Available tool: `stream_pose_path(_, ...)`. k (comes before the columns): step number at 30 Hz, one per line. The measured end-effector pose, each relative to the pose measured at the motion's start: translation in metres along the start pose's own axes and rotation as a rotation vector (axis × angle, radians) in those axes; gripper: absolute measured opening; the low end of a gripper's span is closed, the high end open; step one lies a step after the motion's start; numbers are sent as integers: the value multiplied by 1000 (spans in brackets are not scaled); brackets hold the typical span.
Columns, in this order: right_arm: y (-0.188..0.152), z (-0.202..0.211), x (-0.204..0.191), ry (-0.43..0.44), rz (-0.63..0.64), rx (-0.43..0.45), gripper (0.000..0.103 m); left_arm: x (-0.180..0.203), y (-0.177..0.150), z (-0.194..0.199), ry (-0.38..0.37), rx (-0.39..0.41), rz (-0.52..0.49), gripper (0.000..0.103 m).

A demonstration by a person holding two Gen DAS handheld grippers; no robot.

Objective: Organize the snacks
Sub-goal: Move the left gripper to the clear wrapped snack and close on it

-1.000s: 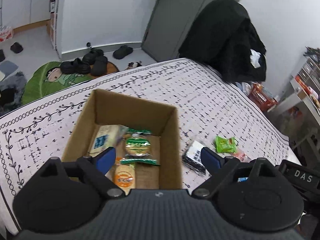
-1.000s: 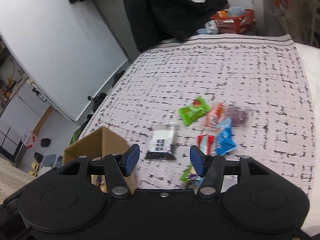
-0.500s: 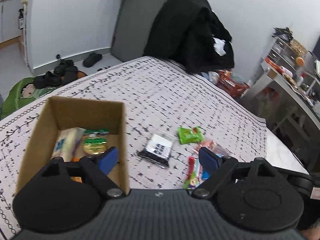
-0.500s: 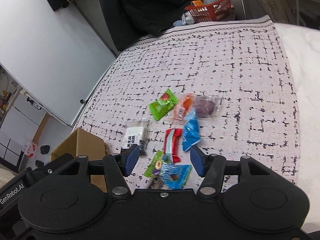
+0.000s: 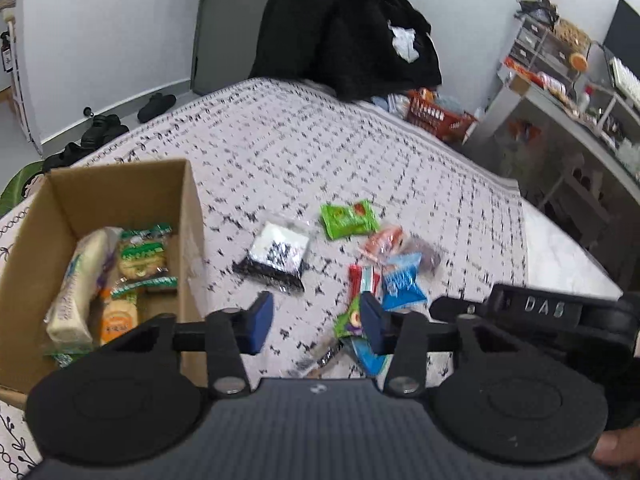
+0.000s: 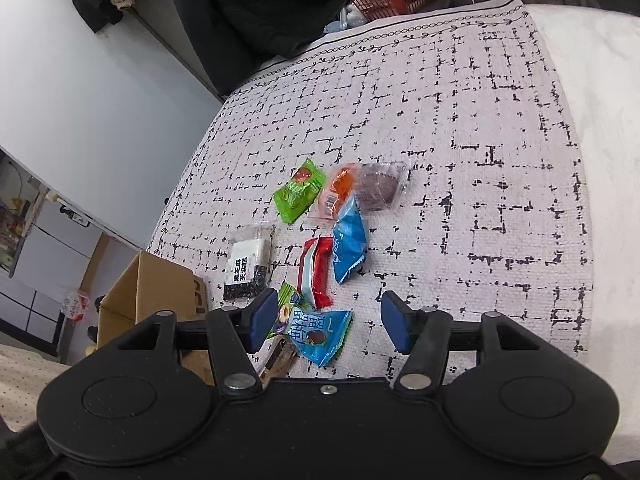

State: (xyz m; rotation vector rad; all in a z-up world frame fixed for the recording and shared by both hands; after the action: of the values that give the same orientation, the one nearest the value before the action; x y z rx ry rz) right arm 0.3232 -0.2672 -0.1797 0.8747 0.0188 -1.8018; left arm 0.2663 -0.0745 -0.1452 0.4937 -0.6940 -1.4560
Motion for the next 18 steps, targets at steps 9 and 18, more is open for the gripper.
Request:
stream_pose_path(9, -3, -14, 2, 8, 16, -30, 65, 10, -16, -27, 19, -65, -45, 39)
stream_pose_path(18, -2, -27, 4, 23, 26, -64, 65, 12, -29, -52, 36, -132, -66, 39)
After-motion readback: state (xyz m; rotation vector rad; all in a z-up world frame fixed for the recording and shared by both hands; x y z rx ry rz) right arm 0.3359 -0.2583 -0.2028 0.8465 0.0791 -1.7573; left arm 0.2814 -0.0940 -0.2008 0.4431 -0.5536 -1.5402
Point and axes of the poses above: each gripper's, at about its wrist camera, not at the fingertips, and z roughly against the way its jaws point, x to its right, y to its top, the point moved 2 cm from there along -z, roughly the way its jaws point, and after that the axes turned 9 degrees about -z, right-handed, at the moved point
